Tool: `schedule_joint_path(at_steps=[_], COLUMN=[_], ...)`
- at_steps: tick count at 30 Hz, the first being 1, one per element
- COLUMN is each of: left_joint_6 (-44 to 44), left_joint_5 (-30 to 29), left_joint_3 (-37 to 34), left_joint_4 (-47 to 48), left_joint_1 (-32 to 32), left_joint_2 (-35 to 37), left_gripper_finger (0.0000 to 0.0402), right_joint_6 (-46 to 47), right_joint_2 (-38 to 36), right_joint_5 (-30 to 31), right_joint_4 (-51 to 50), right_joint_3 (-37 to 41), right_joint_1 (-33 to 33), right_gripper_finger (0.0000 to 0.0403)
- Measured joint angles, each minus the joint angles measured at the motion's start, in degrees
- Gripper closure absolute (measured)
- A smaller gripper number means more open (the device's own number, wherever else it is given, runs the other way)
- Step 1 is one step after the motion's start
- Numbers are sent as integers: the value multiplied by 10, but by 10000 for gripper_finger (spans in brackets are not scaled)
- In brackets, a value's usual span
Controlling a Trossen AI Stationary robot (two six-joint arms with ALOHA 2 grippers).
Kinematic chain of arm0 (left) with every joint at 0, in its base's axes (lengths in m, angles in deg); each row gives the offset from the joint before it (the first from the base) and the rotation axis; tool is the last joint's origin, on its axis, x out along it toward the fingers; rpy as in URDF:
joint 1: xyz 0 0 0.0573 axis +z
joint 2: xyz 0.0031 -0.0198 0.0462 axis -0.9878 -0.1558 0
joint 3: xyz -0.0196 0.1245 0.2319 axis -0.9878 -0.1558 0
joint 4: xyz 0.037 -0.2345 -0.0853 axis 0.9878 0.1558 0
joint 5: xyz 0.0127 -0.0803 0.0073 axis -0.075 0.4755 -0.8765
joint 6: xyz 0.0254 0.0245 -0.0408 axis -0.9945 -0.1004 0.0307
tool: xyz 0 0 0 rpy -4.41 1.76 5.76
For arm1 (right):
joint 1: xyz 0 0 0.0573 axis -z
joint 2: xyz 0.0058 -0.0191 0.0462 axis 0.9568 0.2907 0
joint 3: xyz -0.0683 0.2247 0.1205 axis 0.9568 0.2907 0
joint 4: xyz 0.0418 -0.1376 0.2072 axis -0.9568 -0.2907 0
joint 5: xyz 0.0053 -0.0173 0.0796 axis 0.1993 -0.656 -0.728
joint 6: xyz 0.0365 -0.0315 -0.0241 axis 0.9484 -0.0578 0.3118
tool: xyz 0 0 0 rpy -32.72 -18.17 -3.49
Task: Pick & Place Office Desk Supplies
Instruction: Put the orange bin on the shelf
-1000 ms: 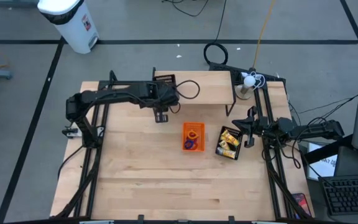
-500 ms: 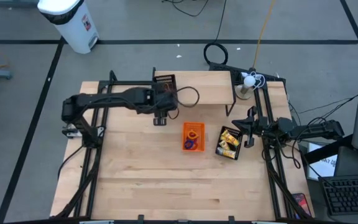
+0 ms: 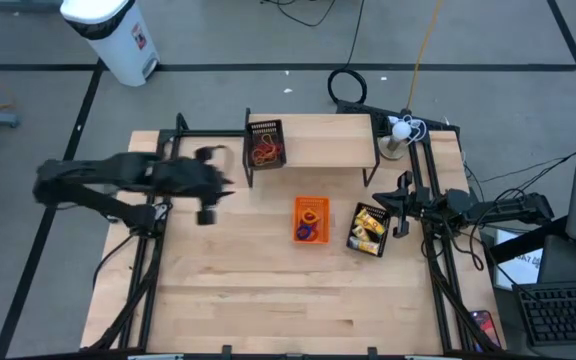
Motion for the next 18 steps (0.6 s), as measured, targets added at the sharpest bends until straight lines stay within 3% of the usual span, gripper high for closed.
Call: schedule_joint_path(at_steps=[2, 4, 8, 11, 13, 18], left_joint_6=[6, 22, 29, 20, 20, 30], left_joint_5=[44, 74, 88, 194, 233, 174], left_joint_3=[-79, -156, -258, -327, -369, -455], left_joint_4=[-91, -190, -266, -345, -395, -421], left_joint_1=[2, 12, 51, 72, 76, 77], left_joint_2=[85, 156, 249, 303, 340, 420], left_gripper_finger=[369, 391, 397, 398, 399, 400], right_joint_6=[7, 9, 14, 17, 16, 12], right_joint_2=[0, 2, 12, 21, 28, 38], right_joint_5=[0, 0, 0, 0, 1, 2], right_joint_4=[0, 1, 11, 11, 17, 23], right_joint_3=[0, 0, 0, 0, 0, 0], right_joint_1=[0, 0, 0, 0, 0, 0], right_gripper_finger=[403, 403, 403, 403, 403, 403])
